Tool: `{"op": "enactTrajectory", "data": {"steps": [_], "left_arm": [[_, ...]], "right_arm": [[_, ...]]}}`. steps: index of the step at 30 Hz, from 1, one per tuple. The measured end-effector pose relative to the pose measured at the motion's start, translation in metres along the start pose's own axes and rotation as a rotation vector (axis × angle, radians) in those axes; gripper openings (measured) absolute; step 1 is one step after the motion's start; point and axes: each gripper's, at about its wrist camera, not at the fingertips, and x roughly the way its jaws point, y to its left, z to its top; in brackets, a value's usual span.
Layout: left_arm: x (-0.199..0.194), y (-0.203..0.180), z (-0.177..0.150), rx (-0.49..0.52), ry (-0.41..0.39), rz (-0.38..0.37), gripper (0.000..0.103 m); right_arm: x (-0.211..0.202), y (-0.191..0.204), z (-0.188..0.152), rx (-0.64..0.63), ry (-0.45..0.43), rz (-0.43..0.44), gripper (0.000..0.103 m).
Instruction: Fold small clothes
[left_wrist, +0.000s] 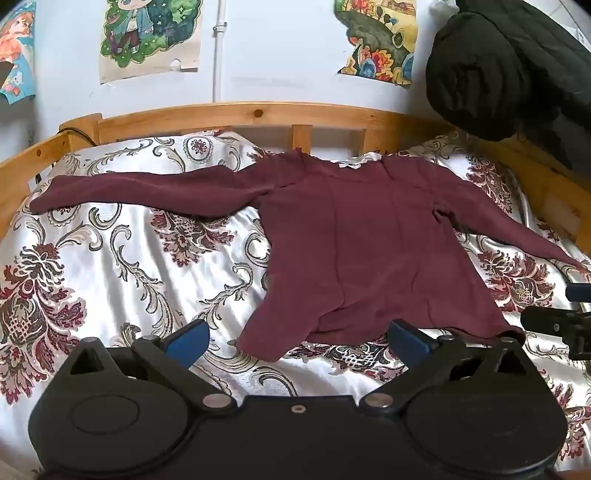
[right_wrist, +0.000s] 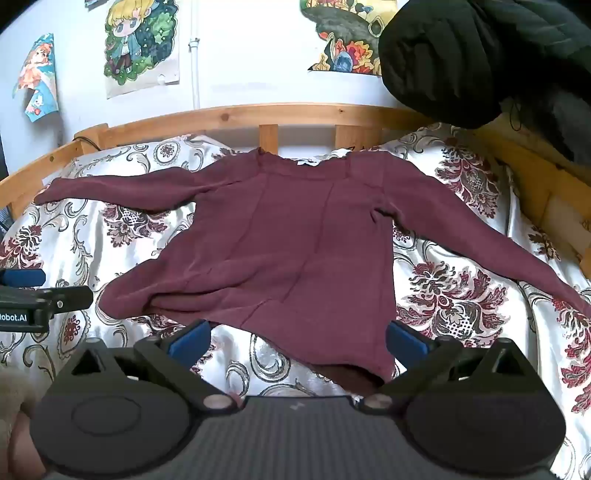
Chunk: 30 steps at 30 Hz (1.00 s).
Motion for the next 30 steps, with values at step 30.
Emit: {"op": "enactTrajectory", "data": {"steps": [30], "left_arm": [[-0.0015, -0.001, -0.0006, 0.012, -0.011, 0.007, 0.102]], "right_arm": [[0.0014, 0.0021, 0.0, -0.013, 0.014, 0.005, 0.103]]}}
